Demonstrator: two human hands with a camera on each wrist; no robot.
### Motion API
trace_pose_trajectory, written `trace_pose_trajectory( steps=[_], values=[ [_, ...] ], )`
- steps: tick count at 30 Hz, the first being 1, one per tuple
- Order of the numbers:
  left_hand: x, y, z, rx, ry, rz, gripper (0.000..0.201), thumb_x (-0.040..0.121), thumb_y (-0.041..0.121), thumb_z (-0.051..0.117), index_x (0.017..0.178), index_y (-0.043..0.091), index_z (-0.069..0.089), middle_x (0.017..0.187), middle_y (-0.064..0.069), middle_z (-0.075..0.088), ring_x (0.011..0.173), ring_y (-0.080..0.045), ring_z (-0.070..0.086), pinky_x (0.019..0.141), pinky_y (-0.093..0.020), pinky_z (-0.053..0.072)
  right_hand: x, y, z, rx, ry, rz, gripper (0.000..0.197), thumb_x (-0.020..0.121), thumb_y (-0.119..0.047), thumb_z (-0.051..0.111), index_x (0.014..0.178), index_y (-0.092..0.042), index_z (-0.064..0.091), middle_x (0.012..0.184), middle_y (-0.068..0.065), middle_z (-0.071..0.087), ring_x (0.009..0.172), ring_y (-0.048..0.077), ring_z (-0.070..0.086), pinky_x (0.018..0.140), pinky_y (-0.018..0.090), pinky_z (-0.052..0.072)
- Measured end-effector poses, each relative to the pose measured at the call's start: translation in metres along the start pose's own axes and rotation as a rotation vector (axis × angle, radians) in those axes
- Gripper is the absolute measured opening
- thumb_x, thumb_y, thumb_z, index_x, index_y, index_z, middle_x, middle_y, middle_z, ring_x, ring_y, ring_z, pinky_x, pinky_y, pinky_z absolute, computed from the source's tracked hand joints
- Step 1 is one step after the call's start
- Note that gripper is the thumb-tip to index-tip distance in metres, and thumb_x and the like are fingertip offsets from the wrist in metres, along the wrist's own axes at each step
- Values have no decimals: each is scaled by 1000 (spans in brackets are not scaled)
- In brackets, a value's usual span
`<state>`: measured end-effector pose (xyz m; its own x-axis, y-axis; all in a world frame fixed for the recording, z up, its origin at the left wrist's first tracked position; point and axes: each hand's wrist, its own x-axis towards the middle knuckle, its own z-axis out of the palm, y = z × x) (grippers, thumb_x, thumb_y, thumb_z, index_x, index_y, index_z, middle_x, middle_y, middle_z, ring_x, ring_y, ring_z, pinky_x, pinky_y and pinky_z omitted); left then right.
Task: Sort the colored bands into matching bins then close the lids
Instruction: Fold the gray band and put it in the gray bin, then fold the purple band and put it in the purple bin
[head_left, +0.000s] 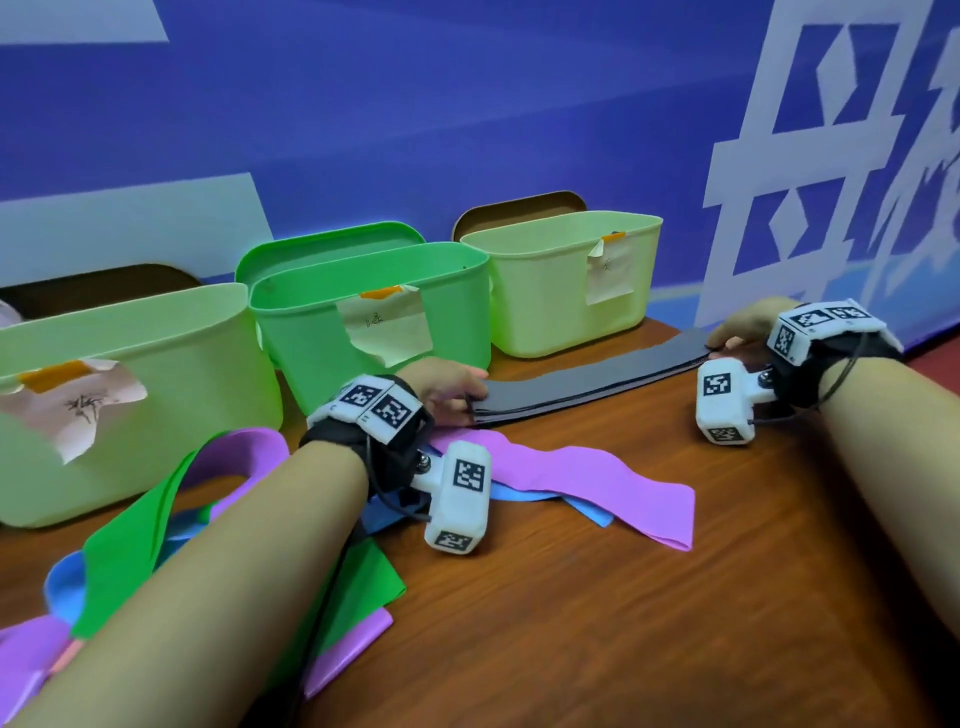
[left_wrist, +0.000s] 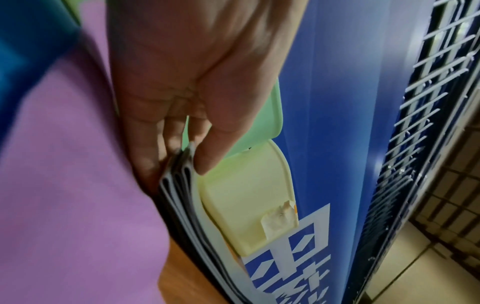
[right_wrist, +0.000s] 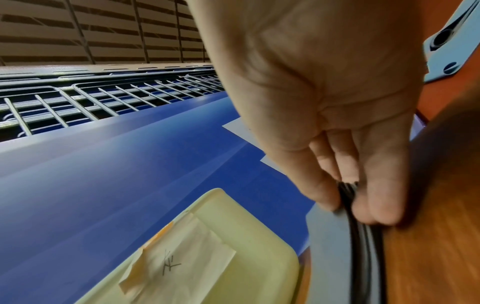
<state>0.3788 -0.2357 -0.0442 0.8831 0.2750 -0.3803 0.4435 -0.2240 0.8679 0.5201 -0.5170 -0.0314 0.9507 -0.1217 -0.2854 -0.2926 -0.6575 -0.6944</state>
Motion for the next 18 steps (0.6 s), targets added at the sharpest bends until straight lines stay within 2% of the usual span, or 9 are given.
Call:
trace_pose_trajectory(
  steps=[2, 3, 4, 6, 8, 10, 13, 16, 18],
  values=[
    [-3, 2, -1, 7, 19, 34, 37, 92, -7, 44, 124, 10, 52, 115, -10, 49, 98, -22, 53, 92, -35, 49, -5, -2, 1, -49, -45, -36, 10, 89, -4, 57, 96, -2, 50, 71, 13, 51, 38, 23, 57, 33, 24, 43],
    [-6, 3, -1, 39, 45, 62, 36, 92, -6, 44, 124, 9, 53, 113, -8, 47, 99, -23, 48, 97, -38, 44, -10, -3, 1, -83, -61, -54, 11, 88, -4, 57, 96, -2, 50, 75, 12, 49, 37, 21, 58, 33, 23, 44],
    [-11, 5, -1, 94, 73, 98, 35, 93, -4, 45, 124, 9, 54, 108, -5, 47, 96, -22, 45, 96, -39, 45, -15, -4, 2, -136, -45, -72, 11, 87, -6, 59, 92, 0, 51, 75, 11, 48, 45, 23, 61, 39, 26, 48],
    [-26, 9, -3, 212, 111, 173, 26, 93, 3, 50, 114, 14, 58, 91, 1, 49, 84, -16, 45, 79, -35, 48, -32, -10, 4, -285, 33, -150, 16, 84, -11, 65, 84, 1, 54, 74, 12, 49, 73, 29, 58, 61, 34, 48],
    [-45, 13, -6, 323, 87, 238, 16, 92, 10, 53, 105, 19, 59, 81, 5, 49, 82, -12, 46, 74, -31, 44, -57, -18, 11, -381, 77, -258, 21, 84, -12, 66, 96, 1, 56, 78, 14, 52, 77, 29, 53, 66, 35, 44],
    [-65, 14, -6, 415, 42, 307, 11, 93, 13, 53, 101, 20, 58, 80, 5, 53, 79, -10, 48, 70, -27, 43, -85, -24, 21, -385, 19, -349, 24, 84, -13, 64, 105, -2, 56, 86, 15, 54, 75, 28, 54, 71, 35, 46],
    [-92, 7, -4, 648, 25, 457, 14, 90, 11, 55, 98, 21, 61, 92, -2, 61, 77, -11, 52, 62, -20, 42, -133, -23, 41, -424, -251, -427, 22, 86, -16, 63, 107, -8, 60, 81, 6, 57, 73, 21, 55, 70, 31, 46],
    [-111, -5, 8, 994, -45, 515, 24, 90, 13, 56, 113, 13, 62, 115, -4, 63, 99, -18, 57, 75, -19, 41, -169, -17, 60, -615, -432, -371, 46, 83, -31, 69, 119, -6, 57, 94, 10, 64, 87, 25, 59, 77, 37, 53],
    [-117, -14, 18, 1113, -66, 535, 38, 91, 18, 55, 128, 11, 51, 131, -5, 54, 116, -20, 51, 85, -20, 38, -183, -16, 66, -784, -387, -368, 57, 80, -37, 70, 126, -7, 53, 108, 13, 64, 92, 26, 60, 60, 29, 55]
  ],
)
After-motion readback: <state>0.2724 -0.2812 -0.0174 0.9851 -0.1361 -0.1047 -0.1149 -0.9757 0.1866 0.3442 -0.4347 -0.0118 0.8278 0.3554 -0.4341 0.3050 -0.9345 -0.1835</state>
